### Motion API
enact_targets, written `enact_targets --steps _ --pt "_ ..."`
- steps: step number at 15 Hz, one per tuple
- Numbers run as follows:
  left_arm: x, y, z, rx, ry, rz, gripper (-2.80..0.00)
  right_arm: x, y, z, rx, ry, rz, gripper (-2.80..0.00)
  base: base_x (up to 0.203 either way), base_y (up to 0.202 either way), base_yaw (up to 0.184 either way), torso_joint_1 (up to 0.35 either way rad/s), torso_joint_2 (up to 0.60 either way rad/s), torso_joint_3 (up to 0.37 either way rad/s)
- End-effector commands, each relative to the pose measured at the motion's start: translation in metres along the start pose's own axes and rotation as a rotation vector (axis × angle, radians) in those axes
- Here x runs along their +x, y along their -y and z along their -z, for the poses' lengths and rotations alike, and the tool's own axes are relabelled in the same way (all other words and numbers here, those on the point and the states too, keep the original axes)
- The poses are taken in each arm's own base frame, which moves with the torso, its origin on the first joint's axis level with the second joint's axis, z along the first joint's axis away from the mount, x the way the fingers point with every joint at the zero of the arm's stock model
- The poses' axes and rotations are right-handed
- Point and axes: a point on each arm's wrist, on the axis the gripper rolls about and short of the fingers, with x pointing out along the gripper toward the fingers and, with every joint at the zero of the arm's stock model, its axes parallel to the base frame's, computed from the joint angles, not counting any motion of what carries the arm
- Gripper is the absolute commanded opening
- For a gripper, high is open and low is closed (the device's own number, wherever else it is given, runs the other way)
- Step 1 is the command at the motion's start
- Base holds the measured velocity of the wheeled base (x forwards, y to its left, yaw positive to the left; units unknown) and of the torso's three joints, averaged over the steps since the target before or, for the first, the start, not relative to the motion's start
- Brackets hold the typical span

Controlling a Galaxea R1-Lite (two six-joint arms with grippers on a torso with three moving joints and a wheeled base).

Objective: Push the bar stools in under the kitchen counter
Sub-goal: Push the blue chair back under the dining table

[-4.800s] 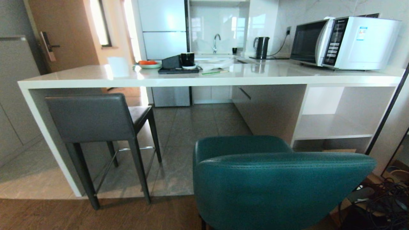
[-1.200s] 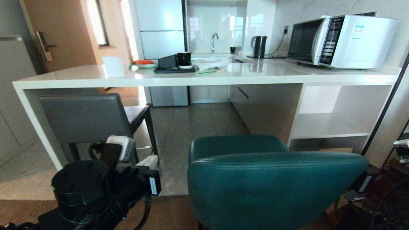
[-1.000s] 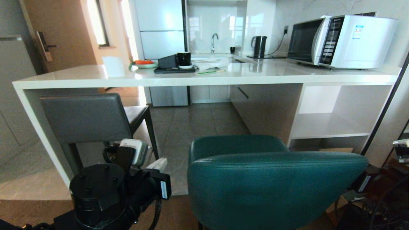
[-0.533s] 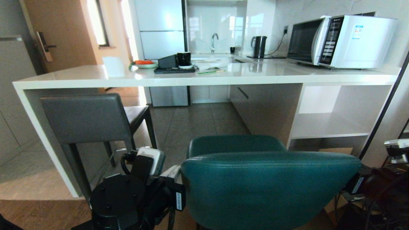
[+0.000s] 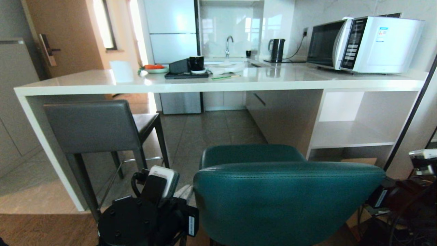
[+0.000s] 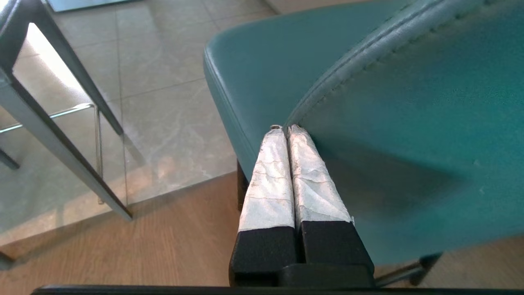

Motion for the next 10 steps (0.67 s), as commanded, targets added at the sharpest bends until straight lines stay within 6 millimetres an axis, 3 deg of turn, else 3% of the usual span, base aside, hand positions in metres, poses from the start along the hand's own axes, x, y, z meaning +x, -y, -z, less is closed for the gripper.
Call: enact_targets --steps 1,5,10 --pt "0.009 0.005 0.004 0.000 -0.007 -0.005 -2.80 0.003 -0.001 0.001 -0.001 -0.003 -0.008 -2.80 0.000 0.000 0.000 0.000 0.00 0.000" --pt "0.019 0.009 0.007 -0.014 0.010 -0.010 -2.80 0.014 -0.008 -0.003 -0.016 0.008 -0.047 -2.80 0.000 0.000 0.000 0.000 0.00 0.000" --pt "0.020 -0.006 0.001 -0.033 0.028 -0.059 -2.80 0.031 -0.041 -0.007 -0.070 0.025 -0.160 -2.80 0.000 0.000 0.000 0.000 0.00 0.000"
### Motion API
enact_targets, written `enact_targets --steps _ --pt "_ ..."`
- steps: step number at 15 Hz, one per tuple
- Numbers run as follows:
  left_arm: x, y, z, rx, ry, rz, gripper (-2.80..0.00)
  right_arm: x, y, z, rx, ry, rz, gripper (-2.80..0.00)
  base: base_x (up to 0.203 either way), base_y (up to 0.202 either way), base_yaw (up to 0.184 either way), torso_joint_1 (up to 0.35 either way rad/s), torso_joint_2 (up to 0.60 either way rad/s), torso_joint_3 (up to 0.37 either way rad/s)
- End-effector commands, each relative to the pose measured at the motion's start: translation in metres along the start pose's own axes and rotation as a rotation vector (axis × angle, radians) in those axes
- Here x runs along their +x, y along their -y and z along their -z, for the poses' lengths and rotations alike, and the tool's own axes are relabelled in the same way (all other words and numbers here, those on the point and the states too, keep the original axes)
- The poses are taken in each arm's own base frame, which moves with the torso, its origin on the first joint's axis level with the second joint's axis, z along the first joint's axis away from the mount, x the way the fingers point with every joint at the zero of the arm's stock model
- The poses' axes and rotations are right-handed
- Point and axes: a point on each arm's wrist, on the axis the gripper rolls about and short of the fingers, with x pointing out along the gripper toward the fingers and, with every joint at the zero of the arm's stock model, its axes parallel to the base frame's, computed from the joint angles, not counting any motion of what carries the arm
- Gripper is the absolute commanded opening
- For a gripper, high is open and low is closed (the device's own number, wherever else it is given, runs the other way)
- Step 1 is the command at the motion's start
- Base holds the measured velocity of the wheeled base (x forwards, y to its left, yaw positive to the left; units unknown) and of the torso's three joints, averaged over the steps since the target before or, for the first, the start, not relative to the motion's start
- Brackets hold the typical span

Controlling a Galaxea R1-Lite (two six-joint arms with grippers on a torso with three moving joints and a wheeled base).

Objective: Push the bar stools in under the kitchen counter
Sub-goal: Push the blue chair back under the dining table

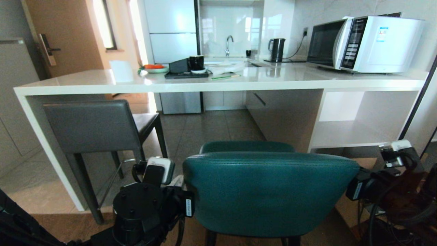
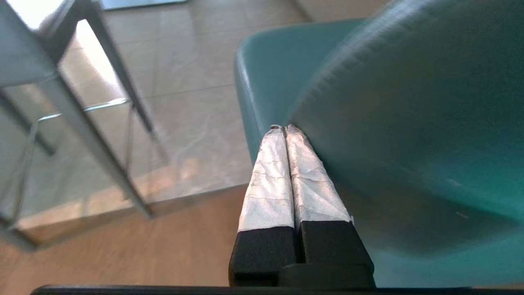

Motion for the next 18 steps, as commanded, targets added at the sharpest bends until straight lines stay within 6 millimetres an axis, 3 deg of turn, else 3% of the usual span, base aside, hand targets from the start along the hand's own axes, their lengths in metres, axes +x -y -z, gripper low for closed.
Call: enact_targets --steps 1,5,8,14,18 --pt "-0.002 -0.003 -0.005 -0.016 0.019 -0.001 -2.80 0.008 -0.013 0.002 -0.005 -0.006 -0.046 -2.80 0.000 0.000 0.000 0.000 0.00 0.000" --pt "-0.005 -0.008 -0.003 -0.012 0.013 -0.019 -2.80 0.019 -0.027 0.011 -0.018 -0.007 -0.048 -2.80 0.000 0.000 0.000 0.000 0.00 0.000" --pt "0.001 -0.004 -0.002 -0.009 0.010 -0.011 -2.80 0.025 -0.020 0.018 0.000 -0.006 0.028 -2.80 0.000 0.000 0.000 0.000 0.00 0.000" --pt "0.040 0.021 -0.005 -0.014 0.044 0.000 -2.80 0.035 0.000 0.018 0.008 -0.001 0.116 -2.80 0.000 0.000 0.000 0.000 0.00 0.000" --pt "0.040 0.009 -0.007 -0.021 0.045 -0.028 -2.80 0.058 -0.005 0.010 -0.002 0.054 0.094 -2.80 0.000 0.000 0.000 0.000 0.00 0.000"
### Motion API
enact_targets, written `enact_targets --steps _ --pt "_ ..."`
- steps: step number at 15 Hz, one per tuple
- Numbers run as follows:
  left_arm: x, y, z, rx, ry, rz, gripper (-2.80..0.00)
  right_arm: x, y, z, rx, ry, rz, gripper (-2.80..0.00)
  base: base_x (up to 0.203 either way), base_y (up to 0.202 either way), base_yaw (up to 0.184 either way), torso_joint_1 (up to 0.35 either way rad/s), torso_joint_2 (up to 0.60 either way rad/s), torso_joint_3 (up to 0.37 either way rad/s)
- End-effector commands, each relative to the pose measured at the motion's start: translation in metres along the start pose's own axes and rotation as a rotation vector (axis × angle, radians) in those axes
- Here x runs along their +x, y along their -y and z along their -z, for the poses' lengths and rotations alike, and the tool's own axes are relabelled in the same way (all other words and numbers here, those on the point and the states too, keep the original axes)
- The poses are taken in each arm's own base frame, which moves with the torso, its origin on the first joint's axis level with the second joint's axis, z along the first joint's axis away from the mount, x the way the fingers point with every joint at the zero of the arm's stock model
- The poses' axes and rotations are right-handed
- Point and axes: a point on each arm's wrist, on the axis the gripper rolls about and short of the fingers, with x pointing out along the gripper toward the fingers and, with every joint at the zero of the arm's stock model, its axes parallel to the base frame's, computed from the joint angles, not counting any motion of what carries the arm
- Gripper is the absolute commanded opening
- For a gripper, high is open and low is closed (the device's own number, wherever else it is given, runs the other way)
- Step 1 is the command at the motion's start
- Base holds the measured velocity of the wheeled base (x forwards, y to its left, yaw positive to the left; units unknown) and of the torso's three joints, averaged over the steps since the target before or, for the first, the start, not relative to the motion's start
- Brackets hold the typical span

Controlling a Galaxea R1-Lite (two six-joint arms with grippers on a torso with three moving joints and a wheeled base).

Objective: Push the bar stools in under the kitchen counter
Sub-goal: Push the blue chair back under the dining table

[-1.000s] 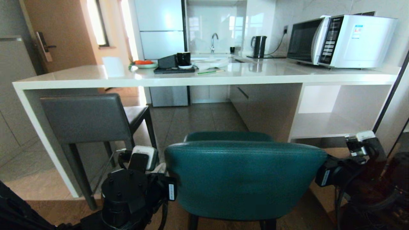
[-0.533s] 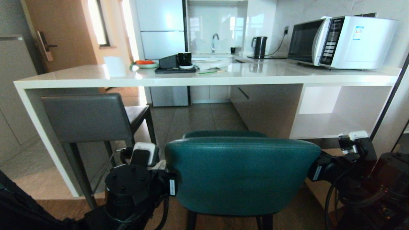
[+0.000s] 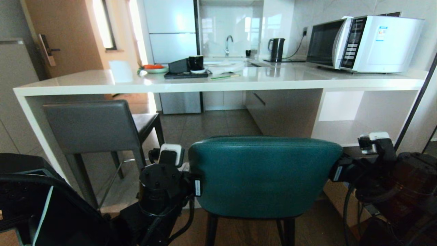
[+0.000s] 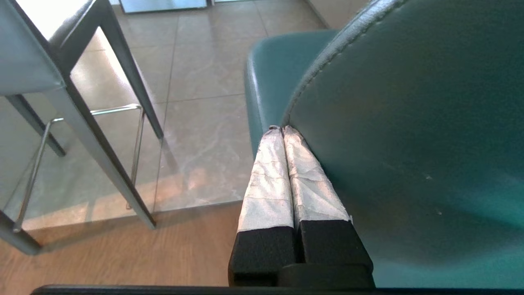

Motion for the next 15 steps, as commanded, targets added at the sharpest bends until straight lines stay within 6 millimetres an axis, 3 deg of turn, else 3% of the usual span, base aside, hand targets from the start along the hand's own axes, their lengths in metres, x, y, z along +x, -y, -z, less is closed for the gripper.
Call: enact_targets --steps 1,6,12,15 --pt "0.002 -0.011 -0.002 -0.007 0.002 -0.036 -2.80 0.012 -0.009 -0.003 0.001 0.036 -0.030 -2.80 0.000 0.000 0.000 0.000 0.00 0.000" --pt "0.001 -0.030 -0.001 -0.010 -0.014 -0.067 -2.80 0.034 -0.050 -0.011 0.005 0.104 -0.150 -2.80 0.000 0.000 0.000 0.000 0.00 0.000" --pt "-0.001 -0.028 -0.001 -0.006 -0.016 -0.061 -2.80 0.028 -0.035 -0.005 0.004 0.070 -0.107 -2.80 0.000 0.000 0.000 0.000 0.00 0.000" --pt "-0.012 -0.054 0.000 -0.001 -0.040 -0.118 -2.80 0.021 -0.033 -0.006 0.002 0.062 -0.100 -2.80 0.000 0.000 0.000 0.000 0.00 0.000"
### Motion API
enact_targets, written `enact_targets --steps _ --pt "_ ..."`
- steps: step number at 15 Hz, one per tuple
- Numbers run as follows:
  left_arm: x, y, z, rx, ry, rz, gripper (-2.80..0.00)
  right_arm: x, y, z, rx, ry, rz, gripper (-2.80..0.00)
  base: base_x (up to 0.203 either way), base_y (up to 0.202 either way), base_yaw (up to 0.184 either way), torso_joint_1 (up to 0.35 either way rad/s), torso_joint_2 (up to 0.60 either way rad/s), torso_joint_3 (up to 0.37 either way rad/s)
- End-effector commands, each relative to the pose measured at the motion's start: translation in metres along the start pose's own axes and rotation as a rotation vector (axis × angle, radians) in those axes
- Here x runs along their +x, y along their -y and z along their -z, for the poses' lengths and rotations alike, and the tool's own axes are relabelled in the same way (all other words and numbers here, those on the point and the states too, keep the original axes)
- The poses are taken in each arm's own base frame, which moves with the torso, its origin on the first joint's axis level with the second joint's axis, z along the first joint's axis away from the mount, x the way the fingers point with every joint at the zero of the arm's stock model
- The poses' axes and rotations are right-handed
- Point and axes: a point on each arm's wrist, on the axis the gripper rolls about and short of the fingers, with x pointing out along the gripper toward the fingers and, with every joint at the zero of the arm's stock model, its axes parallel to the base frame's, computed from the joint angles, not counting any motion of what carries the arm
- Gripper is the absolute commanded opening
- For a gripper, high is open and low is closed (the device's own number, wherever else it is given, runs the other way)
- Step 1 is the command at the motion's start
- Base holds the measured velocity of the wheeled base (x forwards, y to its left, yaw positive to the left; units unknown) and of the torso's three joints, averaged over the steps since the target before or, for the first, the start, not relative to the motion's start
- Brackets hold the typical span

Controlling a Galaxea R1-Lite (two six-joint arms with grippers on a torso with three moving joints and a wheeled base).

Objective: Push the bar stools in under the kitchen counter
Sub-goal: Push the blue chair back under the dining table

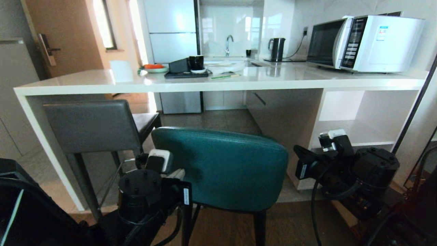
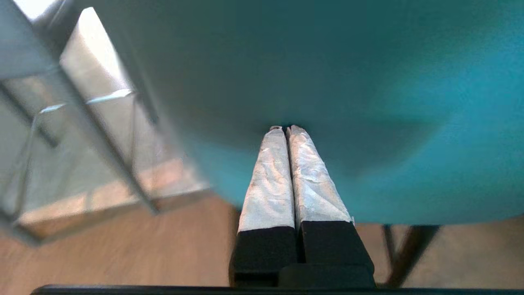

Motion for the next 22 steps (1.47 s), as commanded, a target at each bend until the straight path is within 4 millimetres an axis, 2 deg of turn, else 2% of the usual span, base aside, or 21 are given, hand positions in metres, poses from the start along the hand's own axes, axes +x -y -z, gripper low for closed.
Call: enact_targets --steps 1,4,6,8,11,16,18,22 --pt "-0.011 -0.018 -0.008 -0.021 0.020 -0.032 -2.80 -0.007 0.001 -0.006 0.002 0.019 0.005 -2.80 0.000 0.000 0.000 0.000 0.00 0.000" --pt "-0.028 -0.060 -0.016 -0.045 0.027 -0.079 -2.80 -0.018 0.002 -0.005 0.001 0.003 0.009 -2.80 0.000 0.000 0.000 0.000 0.00 0.000" --pt "-0.029 -0.083 -0.019 -0.058 0.029 -0.079 -2.80 -0.021 0.003 -0.004 0.000 -0.005 0.015 -2.80 0.000 0.000 0.000 0.000 0.00 0.000" --pt "-0.021 -0.097 -0.027 -0.074 0.050 -0.034 -2.80 -0.023 0.003 -0.004 0.000 -0.008 0.017 -2.80 0.000 0.000 0.000 0.000 0.00 0.000" --pt "0.011 -0.103 -0.035 -0.081 0.066 0.010 -2.80 -0.024 0.001 -0.002 -0.003 -0.017 0.013 -2.80 0.000 0.000 0.000 0.000 0.00 0.000" --pt "0.069 -0.104 -0.035 -0.035 0.084 0.062 -2.80 -0.021 0.000 0.001 -0.003 -0.029 0.025 -2.80 0.000 0.000 0.000 0.000 0.00 0.000" --pt "0.071 -0.097 -0.037 -0.028 0.093 0.090 -2.80 -0.017 -0.001 0.003 -0.005 -0.030 0.021 -2.80 0.000 0.000 0.000 0.000 0.00 0.000" --pt "0.057 -0.078 -0.042 -0.019 0.105 0.177 -2.80 -0.006 -0.009 0.006 -0.006 -0.026 0.003 -2.80 0.000 0.000 0.000 0.000 0.00 0.000"
